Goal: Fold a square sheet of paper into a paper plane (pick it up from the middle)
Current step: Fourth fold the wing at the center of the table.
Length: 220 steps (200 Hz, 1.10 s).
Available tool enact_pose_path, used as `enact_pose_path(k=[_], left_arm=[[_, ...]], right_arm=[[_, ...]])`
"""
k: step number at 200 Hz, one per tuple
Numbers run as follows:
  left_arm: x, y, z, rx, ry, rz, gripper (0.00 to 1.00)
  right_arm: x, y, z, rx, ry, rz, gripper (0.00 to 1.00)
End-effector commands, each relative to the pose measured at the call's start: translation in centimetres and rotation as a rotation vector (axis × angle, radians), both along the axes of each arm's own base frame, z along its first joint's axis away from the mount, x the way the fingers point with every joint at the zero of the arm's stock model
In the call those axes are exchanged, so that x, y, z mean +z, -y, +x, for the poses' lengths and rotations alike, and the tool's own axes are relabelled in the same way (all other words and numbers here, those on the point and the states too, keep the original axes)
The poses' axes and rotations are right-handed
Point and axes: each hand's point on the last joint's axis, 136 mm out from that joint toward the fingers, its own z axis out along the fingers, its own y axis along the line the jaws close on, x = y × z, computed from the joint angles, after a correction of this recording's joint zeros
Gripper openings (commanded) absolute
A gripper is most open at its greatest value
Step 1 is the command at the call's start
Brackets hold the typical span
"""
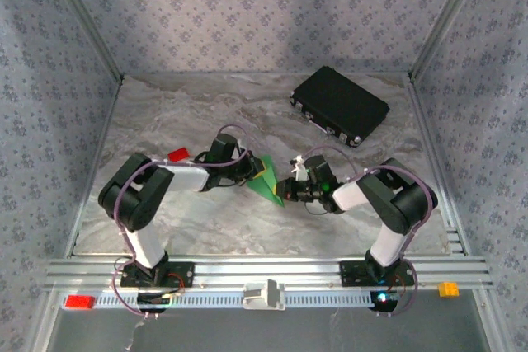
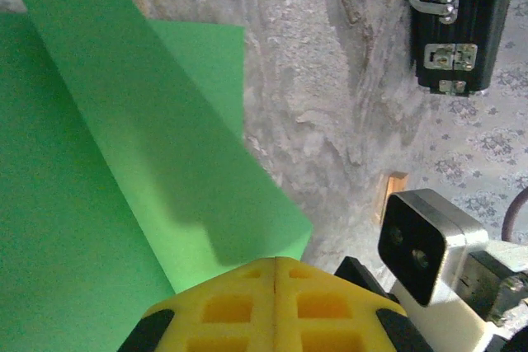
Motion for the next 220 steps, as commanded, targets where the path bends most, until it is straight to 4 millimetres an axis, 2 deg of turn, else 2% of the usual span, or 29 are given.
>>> enact_pose_path(k=[1,48,133,220], left_arm=[[0.4,1.1,0.8,-0.017,0.024,-0.029,0.01],[-1.4,0.8,1.1,-0.006,0.006,0.003,0.0],[-1.3,0.9,1.6,-0.003,0.018,0.002,0.0],[-2.7,1.0,1.7,-0.017,-0.011,0.015,0.0]], right_arm=[[-2.1,0.6,-0.9,-0.014,-0.11,-0.041,0.06],[-2.5,0.9,-1.0,-0.022,-0.146,-0.058,0.07],[-2.9,1.3,-1.1,-0.028,-0.196,-0.085,0.04],[-3.3,1.9,-1.2,-0.052,-0.222,-0.122,0.04]])
